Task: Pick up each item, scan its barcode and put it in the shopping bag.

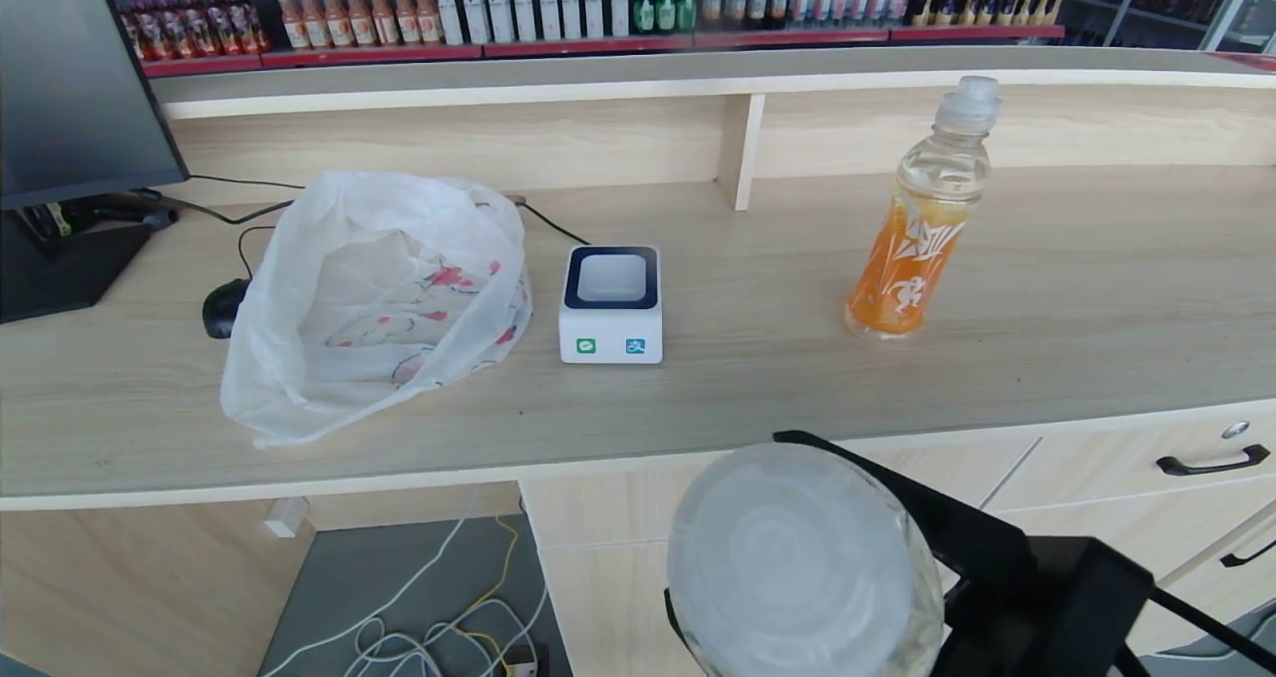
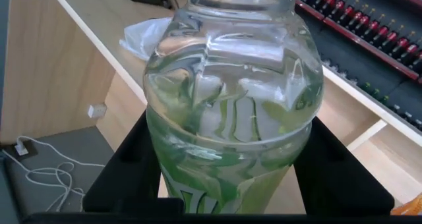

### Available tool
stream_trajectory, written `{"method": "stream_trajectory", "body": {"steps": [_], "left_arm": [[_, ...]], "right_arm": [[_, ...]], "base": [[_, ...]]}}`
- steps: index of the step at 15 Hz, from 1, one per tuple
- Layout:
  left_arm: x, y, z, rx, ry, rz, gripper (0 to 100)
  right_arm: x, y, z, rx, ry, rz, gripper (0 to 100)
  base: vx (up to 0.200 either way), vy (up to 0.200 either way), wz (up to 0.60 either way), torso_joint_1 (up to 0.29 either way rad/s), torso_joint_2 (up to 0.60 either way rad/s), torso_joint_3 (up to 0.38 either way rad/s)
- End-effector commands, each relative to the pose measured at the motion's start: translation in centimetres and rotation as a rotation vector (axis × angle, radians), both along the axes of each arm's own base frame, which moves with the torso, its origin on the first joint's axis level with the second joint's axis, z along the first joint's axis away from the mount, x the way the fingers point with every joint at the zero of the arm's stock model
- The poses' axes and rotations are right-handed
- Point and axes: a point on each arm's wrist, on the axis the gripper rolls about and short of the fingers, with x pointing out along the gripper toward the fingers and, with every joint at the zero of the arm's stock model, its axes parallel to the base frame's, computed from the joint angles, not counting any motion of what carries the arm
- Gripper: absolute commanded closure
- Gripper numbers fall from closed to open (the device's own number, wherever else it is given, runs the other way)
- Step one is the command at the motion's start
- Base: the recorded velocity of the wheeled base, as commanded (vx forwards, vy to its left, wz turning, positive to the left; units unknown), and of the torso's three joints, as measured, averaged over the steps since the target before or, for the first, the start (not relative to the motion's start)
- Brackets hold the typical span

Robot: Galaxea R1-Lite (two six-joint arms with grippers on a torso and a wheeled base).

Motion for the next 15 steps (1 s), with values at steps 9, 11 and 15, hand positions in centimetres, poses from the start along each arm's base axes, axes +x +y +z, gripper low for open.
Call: {"method": "stream_trajectory", "body": {"steps": [9, 11, 15], "left_arm": [[0.0, 0.0, 0.0, -0.001, 0.001, 0.0, 0], [0.0, 0.0, 0.0, -0.001, 0.001, 0.0, 0], [0.0, 0.0, 0.0, -0.001, -0.001, 0.0, 0]], "right_arm": [[-0.9, 4.2, 1.3, -0.001, -0.098, 0.104, 100], [-0.9, 4.3, 1.3, -0.053, -0.169, 0.103, 100], [-0.9, 4.4, 1.2, -0.167, -0.259, 0.101, 100]], "base": [[0.0, 0.0, 0.0, 0.0, 0.0, 0.0], [0.0, 0.0, 0.0, 0.0, 0.0, 0.0], [0.0, 0.0, 0.0, 0.0, 0.0, 0.0]]}}
